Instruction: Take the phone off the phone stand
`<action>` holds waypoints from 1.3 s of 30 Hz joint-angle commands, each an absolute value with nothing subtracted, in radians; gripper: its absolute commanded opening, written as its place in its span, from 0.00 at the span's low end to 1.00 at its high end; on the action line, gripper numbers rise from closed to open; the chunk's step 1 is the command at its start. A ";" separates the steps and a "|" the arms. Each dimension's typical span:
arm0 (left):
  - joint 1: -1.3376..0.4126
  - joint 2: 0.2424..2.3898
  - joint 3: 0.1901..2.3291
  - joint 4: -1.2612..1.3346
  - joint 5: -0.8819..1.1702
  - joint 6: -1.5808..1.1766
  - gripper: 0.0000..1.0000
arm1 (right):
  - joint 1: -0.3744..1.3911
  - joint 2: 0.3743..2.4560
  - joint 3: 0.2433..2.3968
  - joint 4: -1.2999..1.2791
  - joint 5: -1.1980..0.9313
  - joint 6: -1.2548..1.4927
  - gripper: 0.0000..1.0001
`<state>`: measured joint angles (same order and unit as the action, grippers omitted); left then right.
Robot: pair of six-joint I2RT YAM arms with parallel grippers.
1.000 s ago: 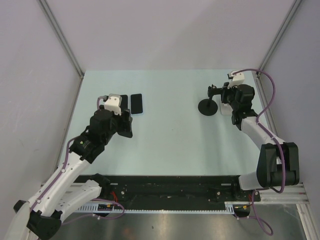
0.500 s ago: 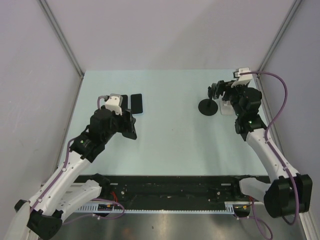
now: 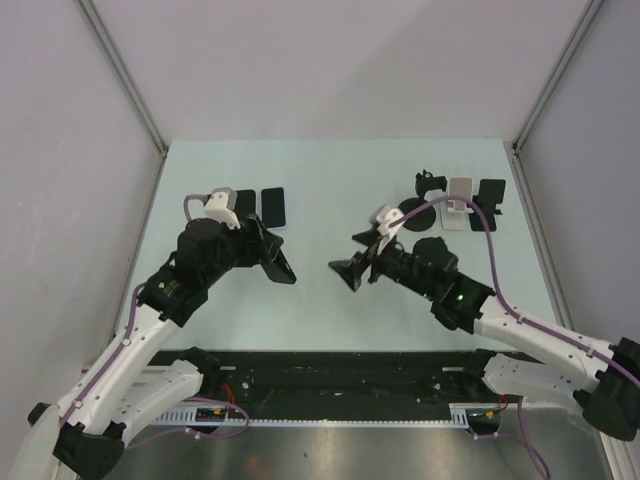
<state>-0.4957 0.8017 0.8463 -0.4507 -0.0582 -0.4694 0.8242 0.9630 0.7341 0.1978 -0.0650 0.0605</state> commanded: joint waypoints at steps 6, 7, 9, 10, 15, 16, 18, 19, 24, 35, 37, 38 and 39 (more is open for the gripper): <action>-0.523 0.813 0.923 -0.370 0.100 -0.626 0.00 | 1.106 1.155 0.715 0.411 -0.002 0.075 0.87; -0.534 0.825 0.925 -0.370 0.101 -0.629 0.01 | 1.114 1.169 0.715 0.425 0.041 0.078 0.86; -0.575 0.833 0.930 -0.370 0.083 -0.629 0.00 | 1.117 1.198 0.713 0.459 0.075 0.090 0.86; -0.590 0.838 0.930 -0.370 0.071 -0.629 0.00 | 1.117 1.203 0.715 0.469 0.083 0.104 0.86; -0.679 0.871 0.945 -0.368 0.006 -0.638 0.00 | 1.115 1.219 0.715 0.520 0.106 0.121 0.80; -0.692 0.874 0.948 -0.367 0.002 -0.640 0.00 | 1.115 1.223 0.716 0.520 0.113 0.126 0.79; -0.730 0.888 0.957 -0.362 -0.035 -0.641 0.00 | 1.115 1.232 0.719 0.512 0.129 0.136 0.73; -0.744 0.893 0.960 -0.359 -0.060 -0.641 0.00 | 1.117 1.236 0.719 0.512 0.132 0.143 0.70; -0.799 0.929 0.979 -0.339 -0.083 -0.643 0.00 | 1.114 1.240 0.719 0.495 0.144 0.181 0.46; -0.827 0.813 0.916 -0.284 -0.245 -0.604 0.73 | 1.052 1.158 0.719 0.368 0.195 0.353 0.00; -0.828 0.792 0.888 -0.264 -0.256 -0.586 0.89 | 1.036 1.129 0.716 0.341 0.193 0.405 0.00; -0.828 0.772 0.878 -0.255 -0.255 -0.581 0.92 | 1.020 1.120 0.716 0.334 0.187 0.420 0.00; -0.828 0.764 0.867 -0.249 -0.252 -0.575 0.95 | 1.011 1.111 0.713 0.328 0.186 0.435 0.00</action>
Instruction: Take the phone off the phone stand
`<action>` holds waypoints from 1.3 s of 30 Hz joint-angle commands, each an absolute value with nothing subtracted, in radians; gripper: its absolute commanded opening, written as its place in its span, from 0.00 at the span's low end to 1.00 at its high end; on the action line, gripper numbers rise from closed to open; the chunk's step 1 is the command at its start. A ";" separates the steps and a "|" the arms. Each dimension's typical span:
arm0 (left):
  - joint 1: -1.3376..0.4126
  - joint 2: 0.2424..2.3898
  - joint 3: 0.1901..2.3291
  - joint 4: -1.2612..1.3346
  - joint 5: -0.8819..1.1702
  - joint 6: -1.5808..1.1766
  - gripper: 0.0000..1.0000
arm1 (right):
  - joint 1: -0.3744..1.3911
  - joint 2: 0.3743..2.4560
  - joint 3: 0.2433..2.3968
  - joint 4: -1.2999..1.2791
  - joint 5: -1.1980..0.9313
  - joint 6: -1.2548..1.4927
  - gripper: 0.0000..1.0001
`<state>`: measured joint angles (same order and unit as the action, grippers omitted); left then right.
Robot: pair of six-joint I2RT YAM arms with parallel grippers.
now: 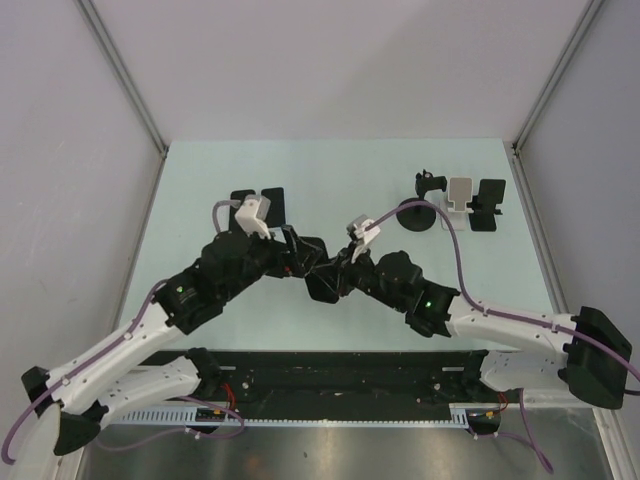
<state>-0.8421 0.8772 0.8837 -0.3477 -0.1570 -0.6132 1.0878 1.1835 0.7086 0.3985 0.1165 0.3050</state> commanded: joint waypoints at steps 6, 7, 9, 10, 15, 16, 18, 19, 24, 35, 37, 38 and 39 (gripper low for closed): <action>-0.836 0.675 0.761 -0.125 -0.216 -0.557 1.00 | 0.930 1.037 0.677 0.296 0.155 0.578 0.00; -0.842 0.669 0.734 -0.109 -0.209 -0.546 1.00 | 0.920 1.029 0.672 0.293 0.152 0.595 0.00; -0.851 0.660 0.715 -0.080 -0.196 -0.538 1.00 | 0.893 0.997 0.657 0.290 0.140 0.656 0.00; -0.871 0.661 0.698 -0.071 -0.189 -0.528 1.00 | 0.884 0.983 0.652 0.290 0.135 0.681 0.00; -0.945 0.667 0.608 0.111 -0.189 -0.520 1.00 | 0.839 0.901 0.611 0.310 0.123 0.803 0.00; -0.965 0.667 0.573 0.142 -0.187 -0.538 1.00 | 0.828 0.872 0.597 0.310 0.127 0.819 0.00; -0.986 0.695 0.565 0.178 -0.201 -0.538 1.00 | 0.819 0.844 0.586 0.305 0.140 0.857 0.00; -1.009 0.712 0.581 0.178 -0.210 -0.517 1.00 | 0.816 0.822 0.583 0.293 0.146 0.868 0.00; -1.097 0.825 0.633 0.181 -0.274 -0.469 1.00 | 0.811 0.784 0.566 0.276 0.167 0.900 0.00; -1.279 1.055 0.758 0.160 -0.526 -0.414 1.00 | 0.816 0.795 0.551 0.287 0.173 0.927 0.00; -1.292 1.103 0.803 0.094 -0.598 -0.419 1.00 | 0.818 0.795 0.552 0.290 0.176 0.927 0.00; -1.292 1.115 0.816 0.072 -0.606 -0.422 1.00 | 0.819 0.795 0.552 0.290 0.176 0.927 0.00; -1.293 1.124 0.821 0.068 -0.606 -0.420 1.00 | 0.821 0.793 0.552 0.290 0.178 0.927 0.00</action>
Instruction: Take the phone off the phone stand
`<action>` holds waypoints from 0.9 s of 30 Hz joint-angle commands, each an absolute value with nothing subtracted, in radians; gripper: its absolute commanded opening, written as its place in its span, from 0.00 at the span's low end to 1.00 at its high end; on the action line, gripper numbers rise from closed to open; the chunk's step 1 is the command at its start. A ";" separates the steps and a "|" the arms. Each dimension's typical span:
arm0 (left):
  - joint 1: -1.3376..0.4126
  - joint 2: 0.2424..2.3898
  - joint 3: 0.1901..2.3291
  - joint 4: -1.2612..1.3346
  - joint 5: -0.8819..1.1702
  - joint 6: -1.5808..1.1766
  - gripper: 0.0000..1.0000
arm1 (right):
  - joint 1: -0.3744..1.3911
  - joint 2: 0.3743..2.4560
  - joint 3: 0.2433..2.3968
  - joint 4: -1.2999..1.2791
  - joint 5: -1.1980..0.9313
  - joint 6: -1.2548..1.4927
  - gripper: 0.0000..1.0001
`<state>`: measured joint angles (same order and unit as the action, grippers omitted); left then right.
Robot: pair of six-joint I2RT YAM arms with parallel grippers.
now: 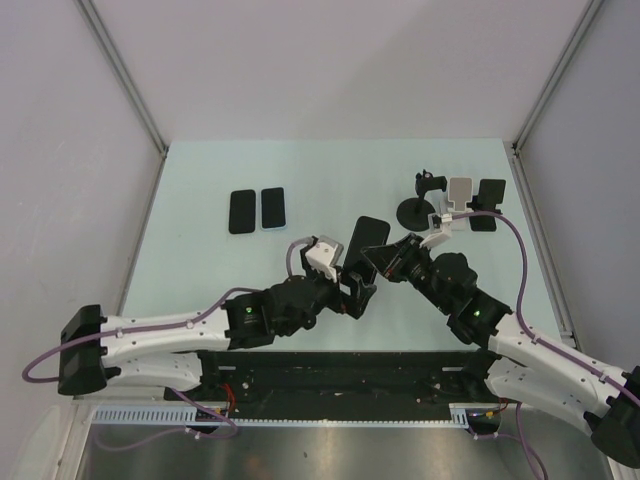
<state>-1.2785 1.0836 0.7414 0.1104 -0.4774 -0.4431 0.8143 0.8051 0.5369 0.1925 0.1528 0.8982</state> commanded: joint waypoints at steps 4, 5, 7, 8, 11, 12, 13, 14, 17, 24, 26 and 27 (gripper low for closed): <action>-1.293 1.153 0.844 0.068 -0.572 -0.440 1.00 | 0.827 0.795 0.549 0.290 0.183 0.923 0.00; -1.293 1.158 0.847 0.067 -0.562 -0.440 1.00 | 0.827 0.796 0.551 0.290 0.181 0.920 0.00; -1.293 1.173 0.854 0.067 -0.554 -0.442 1.00 | 0.828 0.798 0.549 0.291 0.184 0.920 0.00; -1.293 1.178 0.856 0.067 -0.551 -0.443 1.00 | 0.831 0.798 0.549 0.293 0.183 0.919 0.00; -1.293 1.196 0.859 0.063 -0.555 -0.452 1.00 | 0.834 0.801 0.549 0.298 0.183 0.917 0.00; -1.293 1.201 0.859 0.061 -0.561 -0.456 1.00 | 0.834 0.802 0.549 0.296 0.183 0.917 0.00; -1.293 1.204 0.859 0.060 -0.566 -0.460 1.00 | 0.836 0.802 0.551 0.296 0.183 0.916 0.00; -1.293 1.207 0.859 0.058 -0.580 -0.466 0.99 | 0.838 0.802 0.549 0.296 0.181 0.917 0.00; -1.293 1.207 0.859 0.055 -0.598 -0.471 0.90 | 0.839 0.804 0.551 0.296 0.179 0.913 0.00; -1.293 1.213 0.870 0.055 -0.614 -0.477 0.58 | 0.842 0.819 0.549 0.301 0.170 0.904 0.00; -1.293 1.215 0.871 0.055 -0.614 -0.476 0.41 | 0.844 0.824 0.549 0.298 0.169 0.897 0.00; -1.293 1.216 0.871 0.055 -0.614 -0.474 0.34 | 0.842 0.824 0.549 0.296 0.172 0.887 0.00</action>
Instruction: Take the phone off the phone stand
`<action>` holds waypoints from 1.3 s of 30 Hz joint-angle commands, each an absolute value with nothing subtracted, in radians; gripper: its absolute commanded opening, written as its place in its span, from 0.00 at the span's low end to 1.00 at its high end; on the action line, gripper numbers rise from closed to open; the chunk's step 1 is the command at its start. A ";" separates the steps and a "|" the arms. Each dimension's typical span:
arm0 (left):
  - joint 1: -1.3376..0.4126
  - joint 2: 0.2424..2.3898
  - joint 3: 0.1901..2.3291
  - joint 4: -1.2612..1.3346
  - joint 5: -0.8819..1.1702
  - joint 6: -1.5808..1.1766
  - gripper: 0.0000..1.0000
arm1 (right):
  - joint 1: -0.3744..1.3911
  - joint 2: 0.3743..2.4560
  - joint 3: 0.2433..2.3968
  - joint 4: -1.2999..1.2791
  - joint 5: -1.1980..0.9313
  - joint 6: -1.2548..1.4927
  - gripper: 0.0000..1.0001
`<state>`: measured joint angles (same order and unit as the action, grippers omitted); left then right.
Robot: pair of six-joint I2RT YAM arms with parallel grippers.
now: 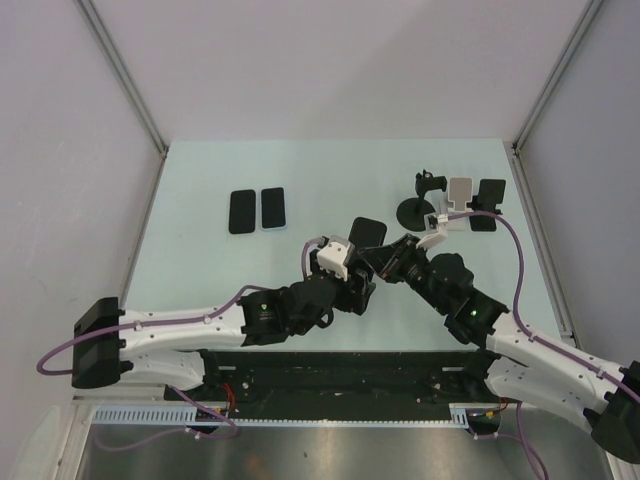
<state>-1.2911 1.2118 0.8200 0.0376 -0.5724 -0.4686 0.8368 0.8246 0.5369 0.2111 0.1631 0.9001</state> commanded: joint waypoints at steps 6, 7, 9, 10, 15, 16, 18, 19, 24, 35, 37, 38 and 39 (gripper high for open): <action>-1.286 1.216 0.859 0.049 -0.640 -0.462 0.00 | 0.781 0.775 0.549 0.236 0.157 0.832 0.58; -1.281 1.213 0.858 0.045 -0.638 -0.460 0.00 | 0.764 0.747 0.552 0.223 0.150 0.813 0.72; -1.257 1.212 0.851 0.040 -0.627 -0.457 0.00 | 0.713 0.718 0.554 0.175 0.135 0.792 0.82; -1.246 1.213 0.853 0.037 -0.620 -0.459 0.00 | 0.698 0.703 0.555 0.157 0.130 0.769 0.89; -1.148 1.219 0.853 0.018 -0.563 -0.456 0.00 | 0.595 0.600 0.566 0.031 0.140 0.675 0.95; -1.131 1.226 0.854 0.014 -0.557 -0.454 0.00 | 0.582 0.583 0.568 0.014 0.144 0.657 0.95; -1.074 1.245 0.862 0.011 -0.542 -0.446 0.00 | 0.545 0.548 0.568 -0.041 0.156 0.606 0.95; -1.053 1.258 0.867 0.009 -0.520 -0.443 0.00 | 0.534 0.537 0.568 -0.052 0.161 0.589 0.96; -0.963 1.339 0.923 0.008 -0.457 -0.425 0.00 | 0.486 0.518 0.569 -0.103 0.128 0.520 0.96; -0.868 1.348 0.893 -0.112 -0.347 -0.504 0.58 | 0.476 0.768 0.606 -0.109 -0.148 0.379 0.97; -0.841 1.322 0.850 -0.124 -0.316 -0.531 0.75 | 0.482 0.827 0.632 -0.115 -0.207 0.370 0.98; -0.839 1.315 0.839 -0.132 -0.318 -0.531 0.91 | 0.488 0.874 0.638 -0.112 -0.216 0.355 0.98; -0.838 1.298 0.821 -0.143 -0.322 -0.532 0.97 | 0.505 0.900 0.650 -0.109 -0.235 0.341 0.98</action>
